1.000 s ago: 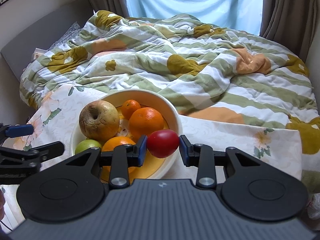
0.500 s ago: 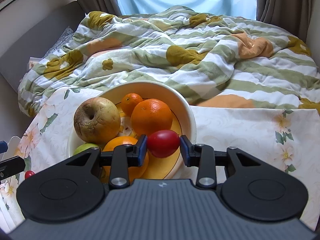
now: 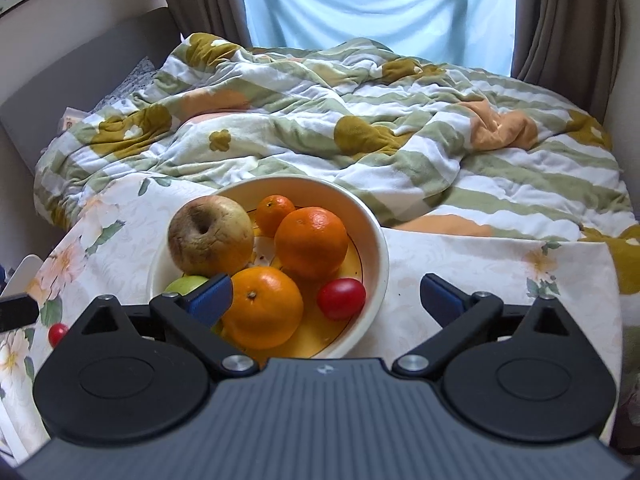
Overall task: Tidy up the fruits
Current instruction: 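Lower the red tomato into the bowl and open the right tool, then close the left tool on the second red tomato while the right tool approaches the large green apple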
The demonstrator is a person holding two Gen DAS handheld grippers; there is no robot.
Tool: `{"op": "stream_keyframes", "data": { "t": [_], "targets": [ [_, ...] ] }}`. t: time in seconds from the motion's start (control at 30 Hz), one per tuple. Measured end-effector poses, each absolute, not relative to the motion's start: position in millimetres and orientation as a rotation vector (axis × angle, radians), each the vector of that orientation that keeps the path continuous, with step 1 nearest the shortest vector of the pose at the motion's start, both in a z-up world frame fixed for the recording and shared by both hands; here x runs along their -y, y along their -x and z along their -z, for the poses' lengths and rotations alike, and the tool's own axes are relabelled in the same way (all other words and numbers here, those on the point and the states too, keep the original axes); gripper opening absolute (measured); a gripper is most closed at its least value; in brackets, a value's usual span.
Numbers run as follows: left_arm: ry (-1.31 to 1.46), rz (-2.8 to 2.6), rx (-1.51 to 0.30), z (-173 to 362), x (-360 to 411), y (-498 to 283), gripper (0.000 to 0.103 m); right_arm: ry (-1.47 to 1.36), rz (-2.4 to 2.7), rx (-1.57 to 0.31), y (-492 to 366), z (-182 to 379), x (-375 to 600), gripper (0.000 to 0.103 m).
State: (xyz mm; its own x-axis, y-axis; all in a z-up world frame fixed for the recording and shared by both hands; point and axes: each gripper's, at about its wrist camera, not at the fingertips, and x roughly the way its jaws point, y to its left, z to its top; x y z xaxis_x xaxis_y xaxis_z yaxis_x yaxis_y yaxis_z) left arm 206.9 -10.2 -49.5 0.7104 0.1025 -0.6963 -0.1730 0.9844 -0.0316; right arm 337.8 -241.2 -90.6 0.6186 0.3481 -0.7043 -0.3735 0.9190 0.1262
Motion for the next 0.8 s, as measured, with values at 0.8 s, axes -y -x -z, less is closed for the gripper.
{"op": "stream_keyframes", "data": {
  "t": [0.8],
  "targets": [
    [0.051, 0.027, -0.662, 5.1, -30.4, -130.4, 0.100, -0.020, -0.180, -0.709, -170.3, 3.6, 262.2, 0.103]
  ]
}}
